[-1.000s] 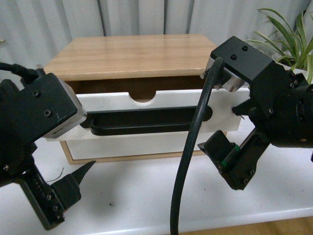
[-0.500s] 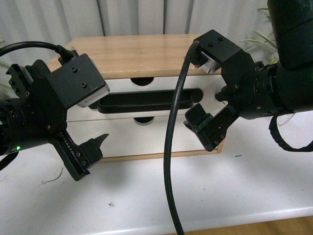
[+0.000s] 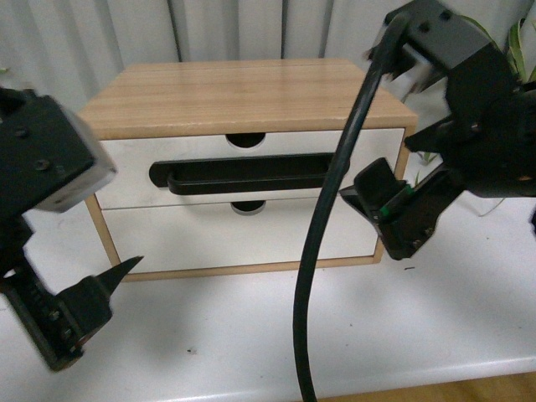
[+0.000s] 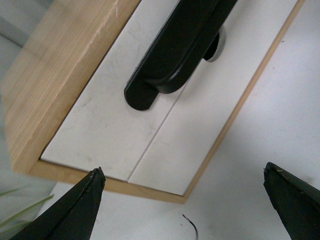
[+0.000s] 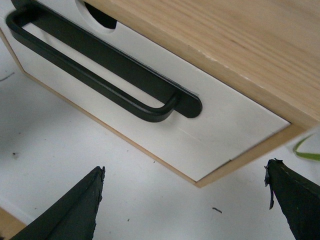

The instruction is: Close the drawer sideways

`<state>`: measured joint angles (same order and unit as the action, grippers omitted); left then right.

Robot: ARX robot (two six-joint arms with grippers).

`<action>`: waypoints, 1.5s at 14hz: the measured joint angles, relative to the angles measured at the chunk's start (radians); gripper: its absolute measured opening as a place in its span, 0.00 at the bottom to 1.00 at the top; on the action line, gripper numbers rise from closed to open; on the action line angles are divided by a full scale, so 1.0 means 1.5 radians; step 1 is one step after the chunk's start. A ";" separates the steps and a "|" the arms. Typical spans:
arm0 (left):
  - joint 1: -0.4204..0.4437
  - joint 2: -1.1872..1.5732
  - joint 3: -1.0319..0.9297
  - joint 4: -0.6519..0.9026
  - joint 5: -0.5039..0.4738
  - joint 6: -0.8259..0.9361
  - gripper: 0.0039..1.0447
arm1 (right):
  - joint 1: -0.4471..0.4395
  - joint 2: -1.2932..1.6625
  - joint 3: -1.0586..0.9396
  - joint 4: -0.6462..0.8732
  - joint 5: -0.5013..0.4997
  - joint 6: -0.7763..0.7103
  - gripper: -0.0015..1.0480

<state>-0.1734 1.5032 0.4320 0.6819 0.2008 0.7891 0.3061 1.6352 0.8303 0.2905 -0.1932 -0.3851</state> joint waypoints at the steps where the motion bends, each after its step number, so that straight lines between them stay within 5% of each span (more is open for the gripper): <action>1: 0.007 -0.055 -0.038 -0.012 0.011 -0.021 0.94 | 0.000 -0.051 -0.044 0.014 0.009 0.015 0.94; 5: 0.046 -0.405 -0.181 -0.200 0.043 -0.178 0.94 | -0.017 -0.324 -0.261 -0.009 0.114 0.111 0.94; 8: 0.152 -0.726 -0.217 -0.400 0.071 -0.301 0.94 | -0.016 -0.576 -0.346 -0.106 0.202 0.181 0.94; 11: 0.313 -0.850 -0.254 -0.441 0.131 -0.423 0.94 | 0.005 -0.706 -0.393 -0.134 0.276 0.249 0.94; 14: 0.322 -0.857 -0.258 -0.433 0.130 -0.465 0.92 | 0.005 -0.703 -0.397 -0.134 0.293 0.265 0.94; 16: 0.271 -0.987 -0.279 -0.425 0.026 -0.506 0.69 | -0.015 -0.733 -0.474 0.058 0.313 0.261 0.75; 21: 0.108 -0.996 -0.280 -0.456 -0.122 -0.523 0.11 | -0.107 -0.838 -0.519 0.016 0.225 0.259 0.17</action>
<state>-0.0116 0.0093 0.0120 -0.0029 0.0181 0.0048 0.1459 0.3775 0.0525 0.3141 0.1440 0.0032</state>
